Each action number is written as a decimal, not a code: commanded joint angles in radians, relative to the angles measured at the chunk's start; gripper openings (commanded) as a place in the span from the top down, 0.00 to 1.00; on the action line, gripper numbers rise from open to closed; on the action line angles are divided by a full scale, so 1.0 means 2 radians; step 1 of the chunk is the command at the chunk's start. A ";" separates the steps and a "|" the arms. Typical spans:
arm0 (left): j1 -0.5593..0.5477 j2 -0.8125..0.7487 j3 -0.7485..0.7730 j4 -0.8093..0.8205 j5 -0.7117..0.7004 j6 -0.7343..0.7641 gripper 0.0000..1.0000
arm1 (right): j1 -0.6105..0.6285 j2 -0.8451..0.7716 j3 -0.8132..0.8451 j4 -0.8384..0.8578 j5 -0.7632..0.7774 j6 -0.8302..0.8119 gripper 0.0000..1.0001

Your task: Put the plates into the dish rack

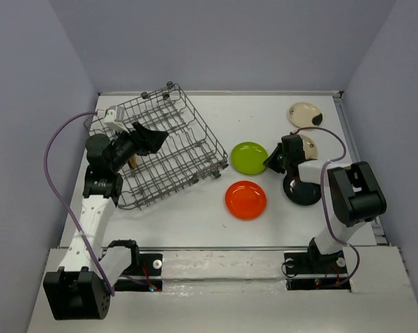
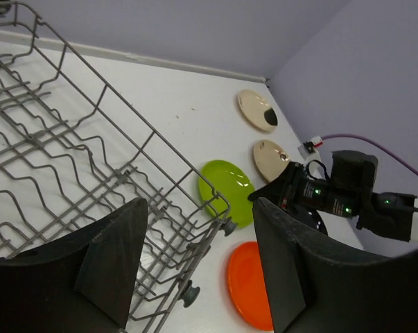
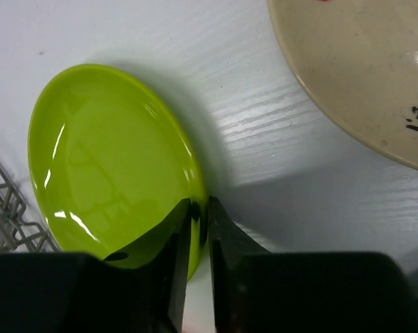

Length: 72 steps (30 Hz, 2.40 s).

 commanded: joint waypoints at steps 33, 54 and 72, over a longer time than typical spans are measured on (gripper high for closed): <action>-0.262 0.267 0.201 -0.027 -0.068 0.005 0.26 | -0.001 -0.318 -0.057 0.097 -0.226 0.003 0.93; -0.278 0.259 0.205 -0.047 -0.030 0.053 0.95 | 0.023 -0.255 -0.048 0.150 -0.355 -0.010 0.85; -0.236 -0.001 0.147 -0.241 -0.253 0.112 0.21 | 0.170 -0.126 0.137 0.081 -0.336 -0.076 0.93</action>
